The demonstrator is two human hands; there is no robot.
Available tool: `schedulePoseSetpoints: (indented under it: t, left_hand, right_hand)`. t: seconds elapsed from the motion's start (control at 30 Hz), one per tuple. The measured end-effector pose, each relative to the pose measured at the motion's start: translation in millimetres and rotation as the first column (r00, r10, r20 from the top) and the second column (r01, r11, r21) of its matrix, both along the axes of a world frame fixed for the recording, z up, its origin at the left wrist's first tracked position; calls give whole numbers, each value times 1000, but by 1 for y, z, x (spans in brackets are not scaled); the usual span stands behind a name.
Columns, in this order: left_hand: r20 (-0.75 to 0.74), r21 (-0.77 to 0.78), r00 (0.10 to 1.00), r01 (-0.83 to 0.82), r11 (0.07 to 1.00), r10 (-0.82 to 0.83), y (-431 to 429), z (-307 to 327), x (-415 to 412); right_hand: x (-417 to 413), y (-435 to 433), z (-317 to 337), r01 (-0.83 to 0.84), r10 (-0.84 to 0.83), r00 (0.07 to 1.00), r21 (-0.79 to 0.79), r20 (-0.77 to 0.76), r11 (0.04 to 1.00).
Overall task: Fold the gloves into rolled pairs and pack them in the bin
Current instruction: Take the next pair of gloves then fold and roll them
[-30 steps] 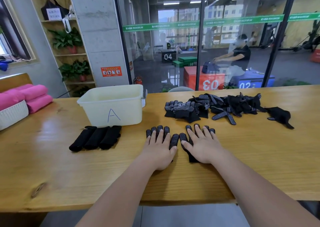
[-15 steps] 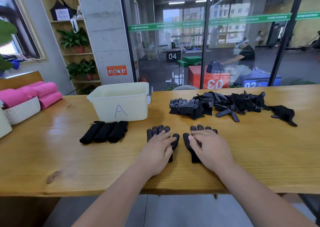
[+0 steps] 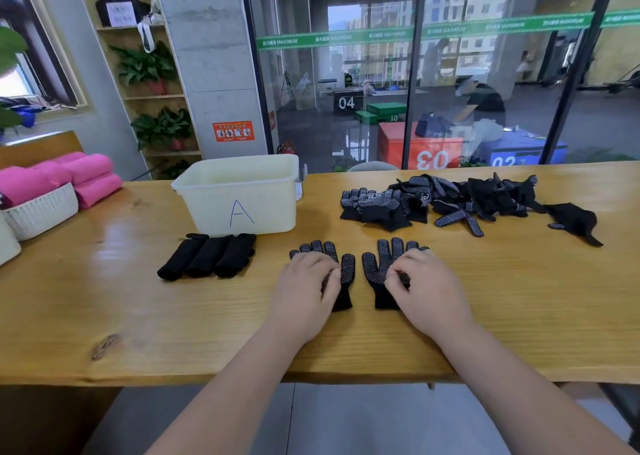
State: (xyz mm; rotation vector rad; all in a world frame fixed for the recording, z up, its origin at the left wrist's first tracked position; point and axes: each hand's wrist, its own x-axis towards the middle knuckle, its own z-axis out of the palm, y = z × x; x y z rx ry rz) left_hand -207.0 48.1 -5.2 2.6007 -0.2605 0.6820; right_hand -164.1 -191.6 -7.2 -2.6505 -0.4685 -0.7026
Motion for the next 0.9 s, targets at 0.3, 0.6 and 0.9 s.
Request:
schedulePoseSetpoints:
  t: [0.3,0.6,0.9]
  left_hand:
    - [-23,96,973,-225,970,228,1,-4,2]
    - [-51,108,960,-269,957,275,4,-2,3]
    - [-29,40,899,-436,899,437,6,6,7]
  right_hand:
    - [0,3,-1,-137,134,987,-24,-87,990]
    - [1,3,-1,-141,137,989,-84,-58,986]
    - [0,2,2,-187,184,978,-24,-100,982]
